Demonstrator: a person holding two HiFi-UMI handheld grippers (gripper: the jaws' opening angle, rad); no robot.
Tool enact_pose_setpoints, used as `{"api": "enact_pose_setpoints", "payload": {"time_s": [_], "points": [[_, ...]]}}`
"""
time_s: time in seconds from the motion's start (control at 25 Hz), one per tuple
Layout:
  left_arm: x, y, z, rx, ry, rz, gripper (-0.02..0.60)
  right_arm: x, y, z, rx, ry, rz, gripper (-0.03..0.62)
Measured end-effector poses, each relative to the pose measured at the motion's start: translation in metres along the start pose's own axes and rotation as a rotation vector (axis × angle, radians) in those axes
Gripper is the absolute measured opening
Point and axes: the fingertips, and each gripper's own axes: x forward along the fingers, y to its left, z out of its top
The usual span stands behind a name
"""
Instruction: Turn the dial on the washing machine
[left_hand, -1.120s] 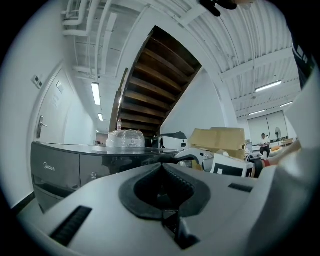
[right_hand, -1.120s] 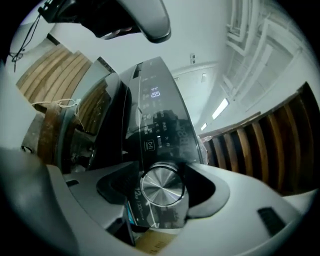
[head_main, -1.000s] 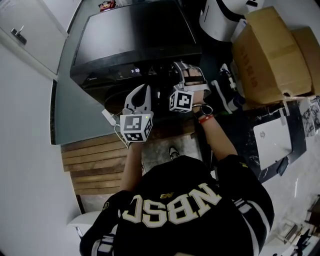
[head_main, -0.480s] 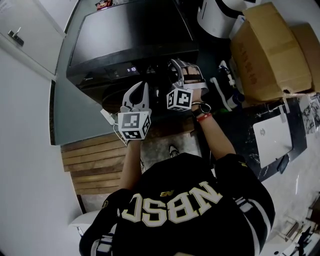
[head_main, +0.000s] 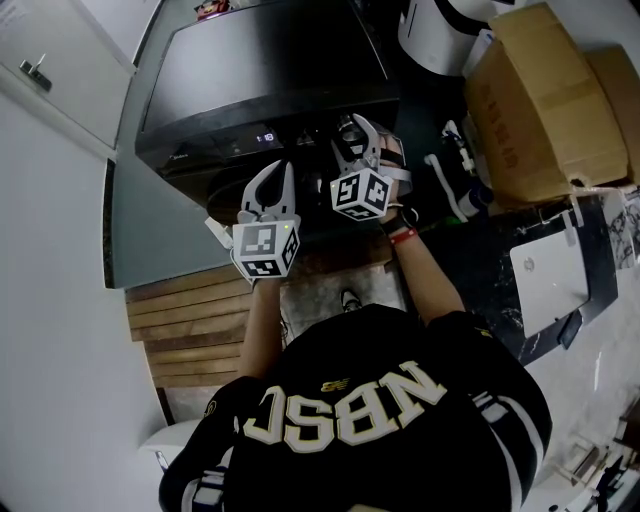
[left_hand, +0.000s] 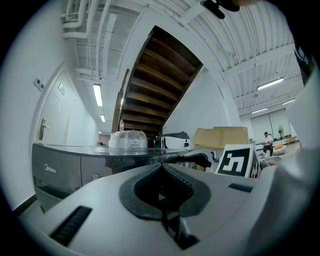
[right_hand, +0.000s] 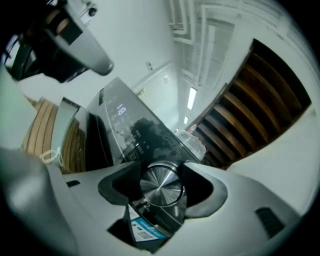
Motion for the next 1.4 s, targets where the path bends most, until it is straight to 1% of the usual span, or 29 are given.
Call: {"api": "enact_pose_setpoints", "payload": {"time_s": [0.12, 0.16, 0.2, 0.4, 0.84, 0.92, 0.96, 1.12, 1.16, 1.28, 1.4], "points": [[0.000, 0.001, 0.001, 0.003, -0.001, 0.001, 0.015, -0.002, -0.011, 0.000, 0.301, -0.031, -0.014, 0.268], [0.000, 0.002, 0.002, 0.004, -0.002, 0.002, 0.015, -0.002, -0.013, -0.001, 0.360, -0.035, -0.022, 0.268], [0.000, 0.002, 0.002, 0.005, -0.002, 0.003, 0.015, -0.002, -0.014, -0.001, 0.385, -0.035, -0.028, 0.268], [-0.002, 0.006, 0.003, 0.003, -0.002, 0.007, 0.015, -0.002, -0.014, 0.000, 0.370, -0.027, -0.029, 0.268], [-0.003, 0.002, 0.002, 0.001, -0.002, -0.007, 0.015, -0.002, -0.014, 0.000, 0.402, -0.026, -0.021, 0.265], [-0.003, 0.001, 0.002, 0.003, -0.002, -0.009, 0.015, -0.002, -0.015, -0.001, 0.443, -0.029, -0.018, 0.262], [-0.003, 0.000, 0.002, 0.004, -0.003, -0.010, 0.015, -0.002, -0.016, -0.002, 0.480, -0.034, -0.015, 0.261], [-0.004, 0.001, 0.001, 0.003, 0.000, -0.009, 0.015, -0.001, -0.022, -0.010, 0.740, -0.072, -0.012, 0.259], [-0.005, 0.000, 0.001, 0.003, 0.000, -0.008, 0.015, -0.001, -0.022, -0.011, 0.763, -0.074, -0.019, 0.259], [-0.005, 0.000, 0.001, 0.004, 0.000, -0.007, 0.015, -0.001, -0.022, -0.011, 0.744, -0.070, -0.029, 0.258], [-0.005, 0.000, 0.002, 0.006, -0.001, -0.007, 0.015, -0.001, -0.022, -0.012, 0.746, -0.067, -0.023, 0.258]]}}
